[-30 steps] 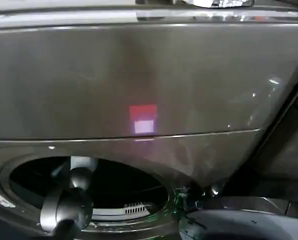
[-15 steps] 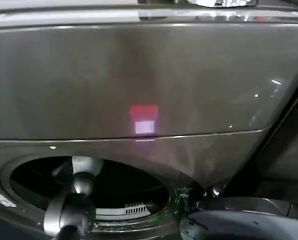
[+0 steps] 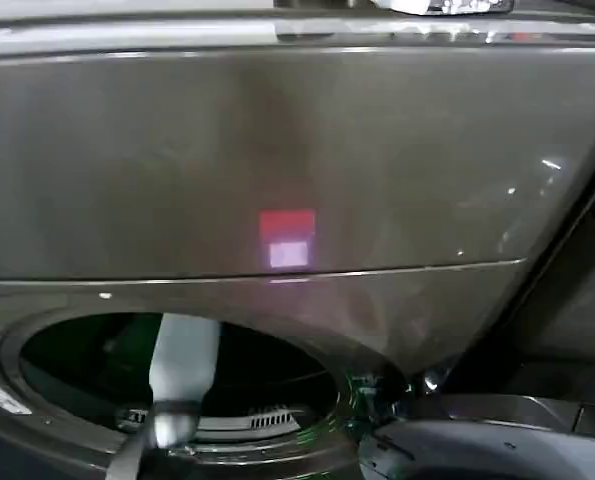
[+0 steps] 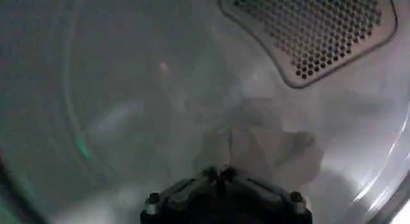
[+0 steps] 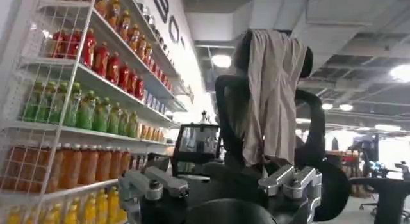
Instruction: Grasp the clothes from the dryer.
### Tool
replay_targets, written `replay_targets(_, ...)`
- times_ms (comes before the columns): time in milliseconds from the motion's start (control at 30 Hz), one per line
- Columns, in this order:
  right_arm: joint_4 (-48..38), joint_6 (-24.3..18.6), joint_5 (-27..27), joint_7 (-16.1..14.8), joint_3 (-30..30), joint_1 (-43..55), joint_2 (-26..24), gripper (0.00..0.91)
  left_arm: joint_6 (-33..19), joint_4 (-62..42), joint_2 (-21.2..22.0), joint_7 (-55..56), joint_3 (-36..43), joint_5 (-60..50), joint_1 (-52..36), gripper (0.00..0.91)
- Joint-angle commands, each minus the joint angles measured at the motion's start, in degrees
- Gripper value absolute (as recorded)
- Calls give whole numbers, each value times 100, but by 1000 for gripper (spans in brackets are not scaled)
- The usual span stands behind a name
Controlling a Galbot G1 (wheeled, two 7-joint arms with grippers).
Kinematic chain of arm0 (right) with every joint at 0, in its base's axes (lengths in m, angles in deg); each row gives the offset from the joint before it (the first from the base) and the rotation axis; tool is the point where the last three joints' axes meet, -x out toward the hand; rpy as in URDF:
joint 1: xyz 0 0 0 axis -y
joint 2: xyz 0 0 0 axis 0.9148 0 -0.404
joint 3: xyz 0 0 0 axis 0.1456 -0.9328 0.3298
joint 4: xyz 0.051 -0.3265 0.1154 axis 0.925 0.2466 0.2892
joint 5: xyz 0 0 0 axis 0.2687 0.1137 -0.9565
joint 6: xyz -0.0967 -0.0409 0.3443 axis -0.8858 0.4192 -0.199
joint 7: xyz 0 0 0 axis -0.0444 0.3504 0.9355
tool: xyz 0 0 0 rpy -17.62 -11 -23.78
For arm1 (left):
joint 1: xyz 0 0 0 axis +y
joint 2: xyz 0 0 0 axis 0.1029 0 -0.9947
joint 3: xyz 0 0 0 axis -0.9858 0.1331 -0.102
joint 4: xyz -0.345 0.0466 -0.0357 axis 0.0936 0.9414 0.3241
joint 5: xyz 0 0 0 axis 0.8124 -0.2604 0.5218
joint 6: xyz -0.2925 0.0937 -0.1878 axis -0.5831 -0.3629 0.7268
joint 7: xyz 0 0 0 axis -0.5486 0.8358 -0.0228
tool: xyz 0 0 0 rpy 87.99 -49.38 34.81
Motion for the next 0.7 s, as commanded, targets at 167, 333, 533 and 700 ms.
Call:
replay_targets(167,-31,-99,-12,-3,-29,-5,18,907,183,746,239,576,233,1299,732,0)
replay_targets(333,-43,-118,10,-20,-57,10,16,907,198,617,159,478,209,1291,657,0)
replay_targets(533,140,214,58,154,-38,44,36,907,159,500,162,350,215,1243,642,0)
replay_targets(700,174,250,132,224,-67,97,-5,907,148,464,148,317,201,1245,615,0)
